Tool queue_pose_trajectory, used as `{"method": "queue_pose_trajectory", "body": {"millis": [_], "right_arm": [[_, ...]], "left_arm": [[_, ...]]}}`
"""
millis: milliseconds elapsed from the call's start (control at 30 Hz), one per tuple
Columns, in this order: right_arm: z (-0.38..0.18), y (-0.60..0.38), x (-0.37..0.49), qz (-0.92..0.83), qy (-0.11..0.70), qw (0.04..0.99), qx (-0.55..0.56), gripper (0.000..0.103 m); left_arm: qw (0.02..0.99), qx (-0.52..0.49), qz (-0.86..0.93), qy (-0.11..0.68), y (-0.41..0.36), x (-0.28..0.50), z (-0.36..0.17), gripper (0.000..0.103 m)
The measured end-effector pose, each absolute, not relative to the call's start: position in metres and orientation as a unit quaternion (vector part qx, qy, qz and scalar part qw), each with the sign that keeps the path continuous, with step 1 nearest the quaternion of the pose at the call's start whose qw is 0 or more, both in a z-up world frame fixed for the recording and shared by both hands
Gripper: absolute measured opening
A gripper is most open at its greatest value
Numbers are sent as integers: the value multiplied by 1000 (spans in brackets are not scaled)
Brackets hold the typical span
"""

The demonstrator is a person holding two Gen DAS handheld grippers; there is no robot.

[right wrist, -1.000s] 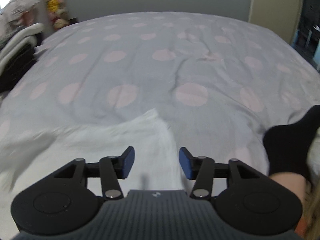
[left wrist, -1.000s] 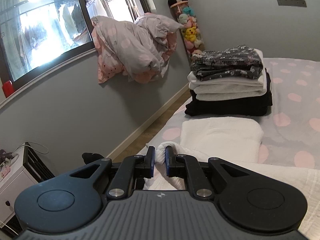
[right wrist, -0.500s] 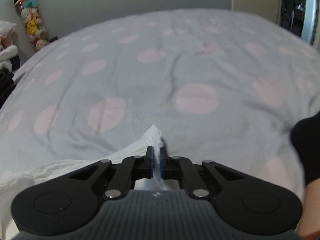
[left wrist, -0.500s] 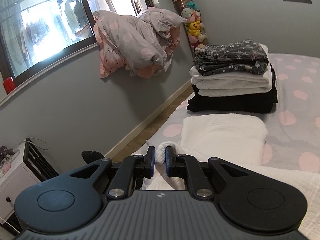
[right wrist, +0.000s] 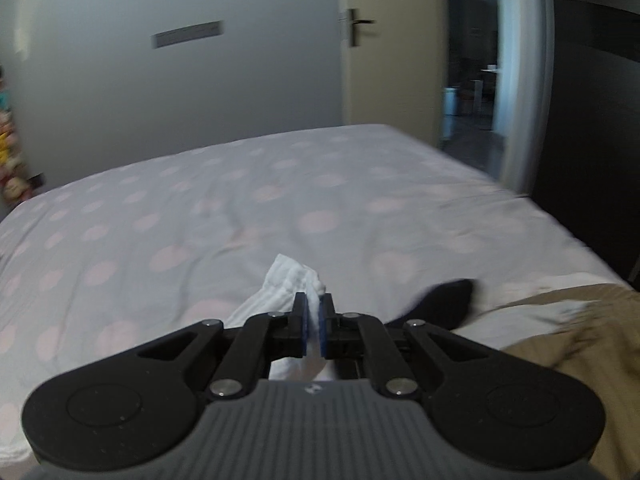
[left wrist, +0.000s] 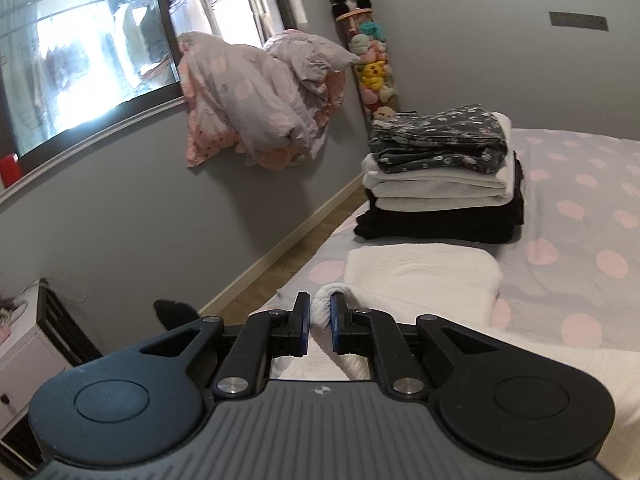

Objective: Fold clothes

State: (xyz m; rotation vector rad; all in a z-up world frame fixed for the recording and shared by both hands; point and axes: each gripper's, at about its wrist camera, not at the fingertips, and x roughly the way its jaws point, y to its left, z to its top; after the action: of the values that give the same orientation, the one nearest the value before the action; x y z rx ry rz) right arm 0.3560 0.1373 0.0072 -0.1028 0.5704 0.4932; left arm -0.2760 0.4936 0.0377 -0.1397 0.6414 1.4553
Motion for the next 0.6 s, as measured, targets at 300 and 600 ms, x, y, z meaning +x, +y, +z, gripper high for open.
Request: {"method": "queue_pose_trajectory", "body": {"millis": [300, 600], "right_arm": [[-23, 169, 400, 200, 276, 934, -104, 6], [-69, 283, 454, 197, 271, 929, -155, 6]], "left_arm": [[677, 19, 644, 356, 563, -197, 12, 12], [640, 54, 642, 419, 659, -134, -39, 11]]}}
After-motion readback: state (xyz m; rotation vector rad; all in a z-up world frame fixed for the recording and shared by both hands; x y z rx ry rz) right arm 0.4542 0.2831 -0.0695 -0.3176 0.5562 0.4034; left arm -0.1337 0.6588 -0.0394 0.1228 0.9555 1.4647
